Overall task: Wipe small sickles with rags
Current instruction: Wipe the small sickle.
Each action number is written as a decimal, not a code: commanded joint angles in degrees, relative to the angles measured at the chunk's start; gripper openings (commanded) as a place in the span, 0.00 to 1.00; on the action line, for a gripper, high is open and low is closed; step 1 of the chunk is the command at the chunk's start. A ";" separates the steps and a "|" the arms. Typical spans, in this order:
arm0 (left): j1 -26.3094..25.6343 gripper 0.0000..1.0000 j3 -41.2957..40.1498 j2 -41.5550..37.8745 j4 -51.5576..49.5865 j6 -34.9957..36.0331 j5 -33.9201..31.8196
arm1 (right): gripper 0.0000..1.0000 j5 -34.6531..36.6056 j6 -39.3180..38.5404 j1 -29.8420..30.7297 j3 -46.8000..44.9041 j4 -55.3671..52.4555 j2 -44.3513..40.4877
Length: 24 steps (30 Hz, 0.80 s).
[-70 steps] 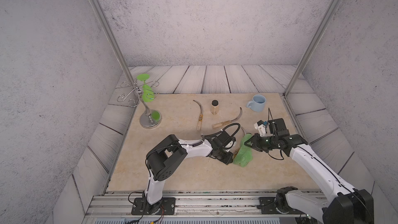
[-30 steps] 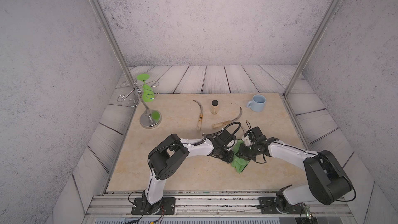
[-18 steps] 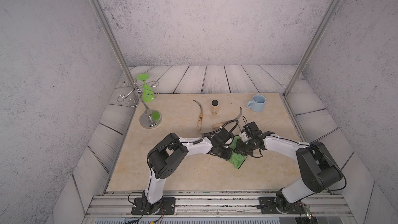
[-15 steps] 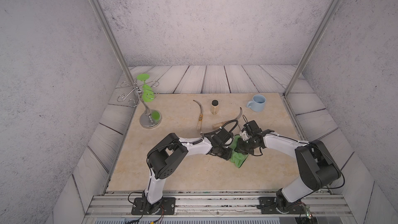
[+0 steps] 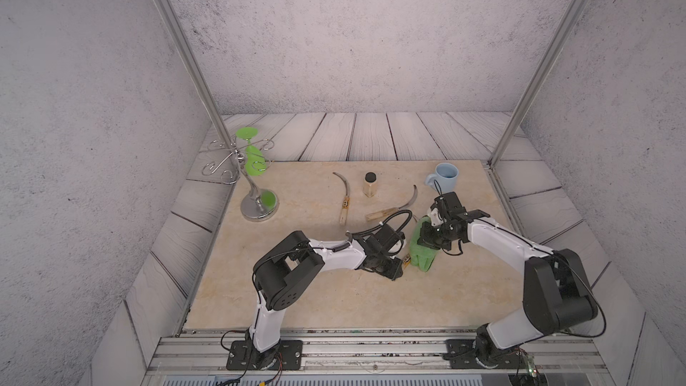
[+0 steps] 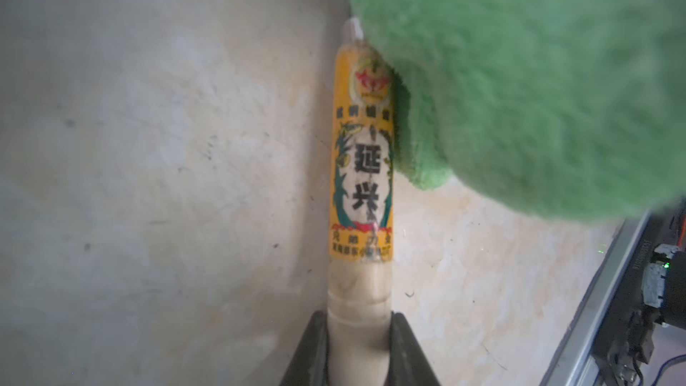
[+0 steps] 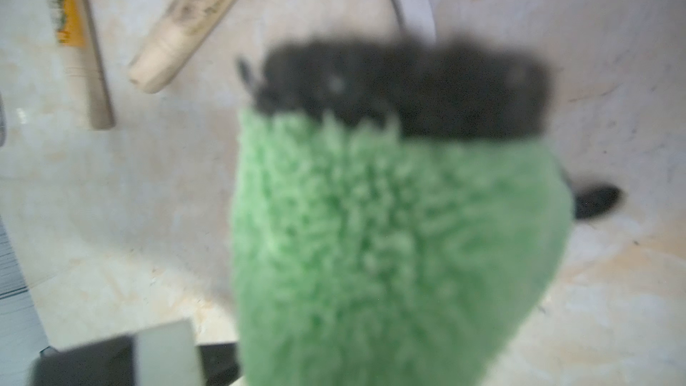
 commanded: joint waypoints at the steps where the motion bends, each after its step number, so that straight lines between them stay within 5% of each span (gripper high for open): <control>1: -0.46 0.00 -0.69 1.37 -2.52 -0.66 0.34 | 0.08 -3.96 1.15 1.11 -2.36 -4.34 -9.28; 6: -0.44 0.00 -0.05 2.00 -1.90 -1.24 0.84 | 0.08 -6.37 6.83 4.43 -9.60 1.76 -12.76; 16: -0.46 0.00 0.50 3.67 -0.94 -1.90 2.42 | 0.08 -9.47 12.82 8.34 -13.69 19.71 2.97; 24: -0.44 0.00 -0.70 2.61 -1.70 -1.95 1.92 | 0.07 -1.93 10.94 6.94 -10.97 16.59 9.56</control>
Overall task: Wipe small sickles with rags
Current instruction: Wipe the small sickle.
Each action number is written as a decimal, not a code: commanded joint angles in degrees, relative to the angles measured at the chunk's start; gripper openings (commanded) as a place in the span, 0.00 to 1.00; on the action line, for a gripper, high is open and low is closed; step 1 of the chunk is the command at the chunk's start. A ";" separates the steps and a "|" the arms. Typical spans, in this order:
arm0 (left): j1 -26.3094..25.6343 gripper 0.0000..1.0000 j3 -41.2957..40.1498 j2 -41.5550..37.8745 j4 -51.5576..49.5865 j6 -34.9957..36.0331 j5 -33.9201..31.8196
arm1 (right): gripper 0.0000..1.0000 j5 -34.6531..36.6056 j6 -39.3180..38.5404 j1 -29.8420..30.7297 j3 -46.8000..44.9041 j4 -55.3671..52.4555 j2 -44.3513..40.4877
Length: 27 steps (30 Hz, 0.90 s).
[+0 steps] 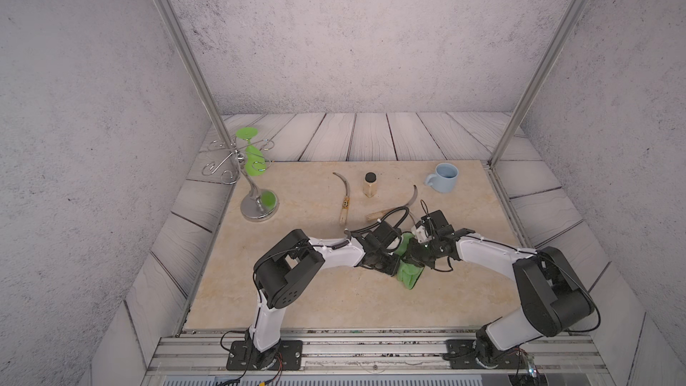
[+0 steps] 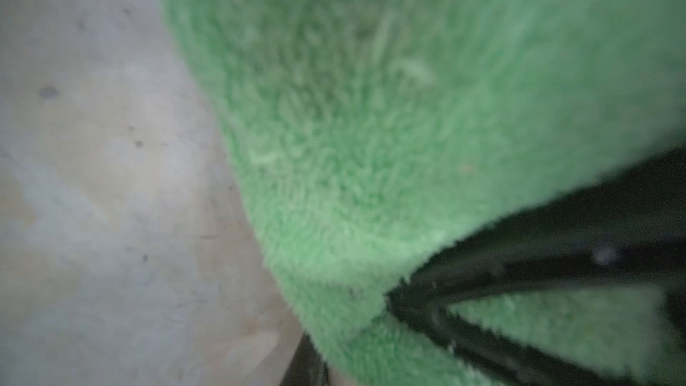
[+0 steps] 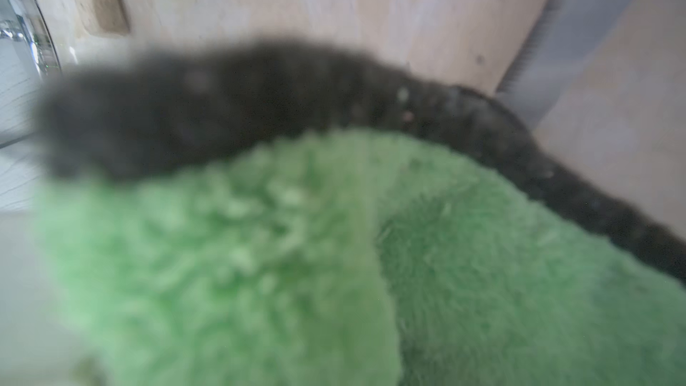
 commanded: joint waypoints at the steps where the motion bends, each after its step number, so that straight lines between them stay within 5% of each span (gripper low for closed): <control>1: -1.72 0.00 -1.65 1.60 -2.48 0.31 2.49 | 0.07 7.92 -1.14 -0.85 -0.20 -0.16 4.30; 10: -1.74 0.00 -3.08 0.30 -2.64 0.15 2.05 | 0.07 13.08 -7.96 -7.30 5.80 -7.08 7.21; 17: -1.75 0.00 -3.45 -0.18 -3.12 0.30 1.89 | 0.06 10.15 -11.96 -8.93 10.71 -7.80 9.08; 27: -1.65 0.00 -3.14 -3.00 -10.11 2.39 -0.25 | 0.07 12.92 -15.70 -9.70 12.05 -22.84 -11.65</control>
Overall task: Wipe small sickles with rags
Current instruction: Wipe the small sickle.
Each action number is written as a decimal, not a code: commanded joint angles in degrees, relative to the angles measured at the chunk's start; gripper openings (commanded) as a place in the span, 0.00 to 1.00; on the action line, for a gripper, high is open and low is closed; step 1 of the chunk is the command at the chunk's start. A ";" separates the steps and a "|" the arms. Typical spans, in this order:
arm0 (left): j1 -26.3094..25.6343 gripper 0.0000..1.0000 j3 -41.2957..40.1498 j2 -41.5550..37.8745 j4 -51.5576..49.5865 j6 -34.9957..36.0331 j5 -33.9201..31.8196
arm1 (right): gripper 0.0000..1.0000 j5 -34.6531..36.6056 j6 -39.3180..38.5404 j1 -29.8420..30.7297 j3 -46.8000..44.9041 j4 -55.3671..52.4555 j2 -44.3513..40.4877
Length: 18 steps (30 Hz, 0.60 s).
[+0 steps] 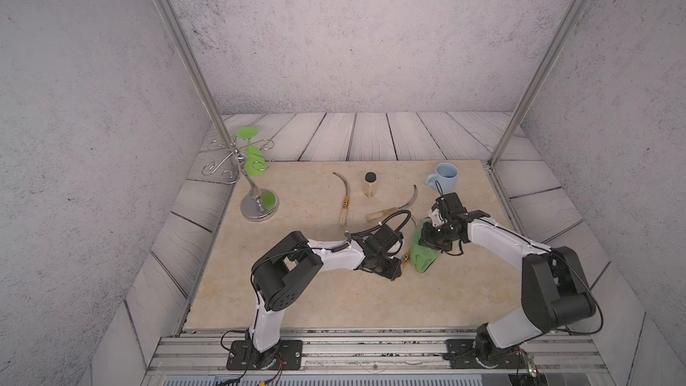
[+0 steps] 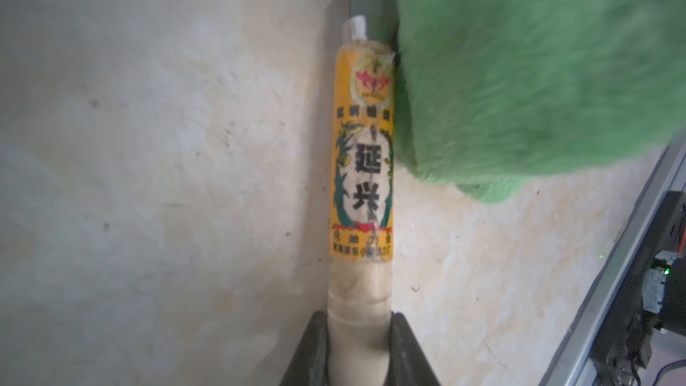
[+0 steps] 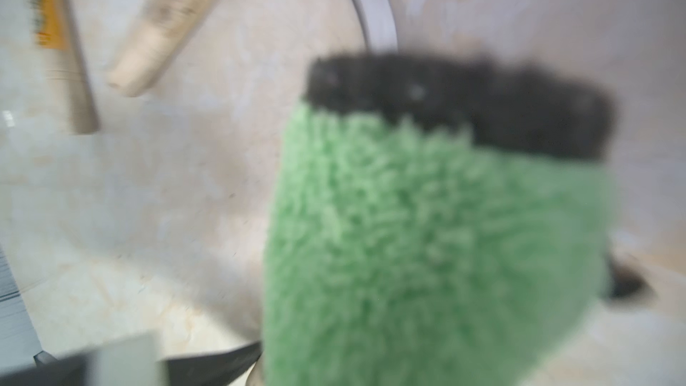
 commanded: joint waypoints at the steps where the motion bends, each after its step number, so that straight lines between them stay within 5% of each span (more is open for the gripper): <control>1: -0.32 0.00 -1.83 -1.68 -8.67 1.45 -0.60 | 0.08 2.96 -2.70 -0.88 1.99 -8.42 -8.68; 4: -0.32 0.00 -2.75 -3.43 -10.31 1.78 -1.39 | 0.08 3.67 -3.25 -1.70 2.42 -11.61 -12.84; 12: -0.32 0.34 -3.21 -3.80 -9.78 1.92 -1.45 | 0.09 3.95 -3.63 -3.24 3.04 -13.91 -16.88; 18: -0.29 0.43 0.86 -2.52 -11.30 3.99 -1.62 | 0.10 3.51 -4.29 -4.21 4.18 -14.21 -16.98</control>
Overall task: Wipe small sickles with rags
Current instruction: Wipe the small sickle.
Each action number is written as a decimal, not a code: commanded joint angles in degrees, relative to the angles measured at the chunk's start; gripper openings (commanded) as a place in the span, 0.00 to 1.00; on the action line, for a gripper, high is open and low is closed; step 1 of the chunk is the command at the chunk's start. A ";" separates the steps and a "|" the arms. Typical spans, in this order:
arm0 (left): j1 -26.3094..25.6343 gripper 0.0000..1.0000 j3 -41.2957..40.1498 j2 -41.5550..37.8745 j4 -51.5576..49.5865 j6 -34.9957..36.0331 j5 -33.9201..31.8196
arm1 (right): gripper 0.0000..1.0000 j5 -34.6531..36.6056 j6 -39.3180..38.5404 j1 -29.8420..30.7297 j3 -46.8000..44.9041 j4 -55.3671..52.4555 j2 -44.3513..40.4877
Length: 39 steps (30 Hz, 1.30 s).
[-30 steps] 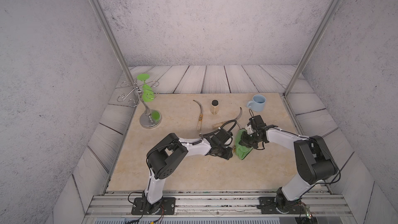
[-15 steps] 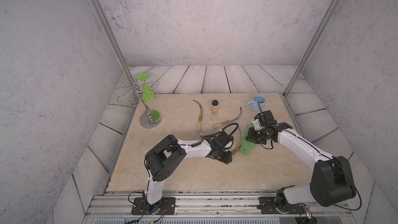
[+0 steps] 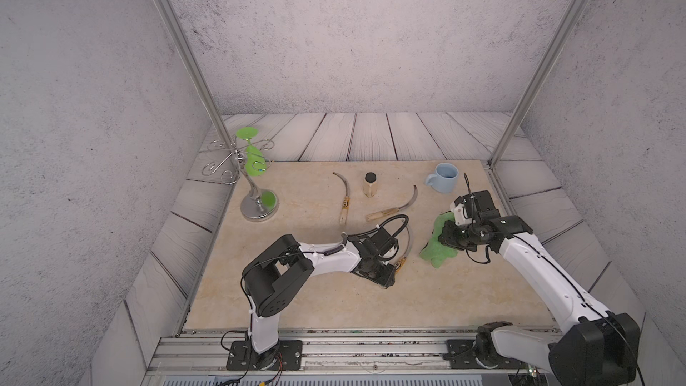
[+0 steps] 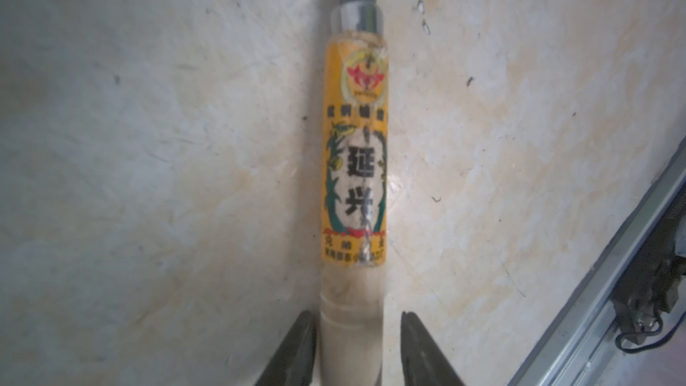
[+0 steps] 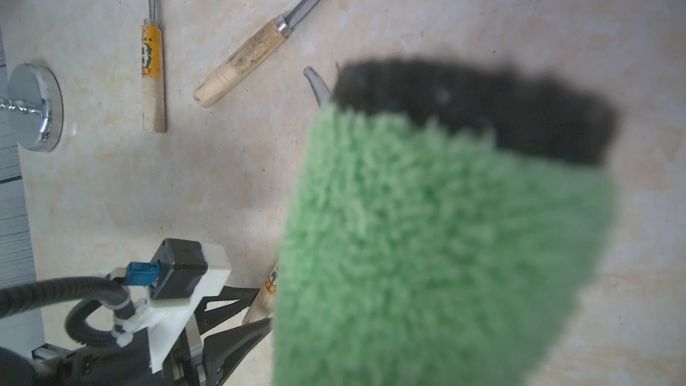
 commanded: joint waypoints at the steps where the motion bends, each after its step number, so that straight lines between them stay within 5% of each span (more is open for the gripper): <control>1: -0.02 0.43 3.18 1.48 -3.40 2.36 -0.98 | 0.10 0.48 -1.12 -0.86 2.13 -1.07 -1.67; 10: 0.00 0.37 7.91 6.47 -4.79 4.63 -1.25 | 0.10 -0.76 -1.45 -3.27 6.64 0.69 2.04; 16: 0.11 0.00 7.32 7.58 -3.13 3.87 -0.37 | 0.10 -0.82 0.08 -4.08 8.54 6.36 7.21; 28: -0.52 0.00 5.29 7.32 -1.27 2.87 2.89 | 0.09 -3.35 -0.56 -3.90 19.58 9.23 28.42; 39: -0.51 0.00 5.78 7.50 -1.16 3.00 2.90 | 0.09 1.35 -2.82 -0.17 29.10 2.55 45.66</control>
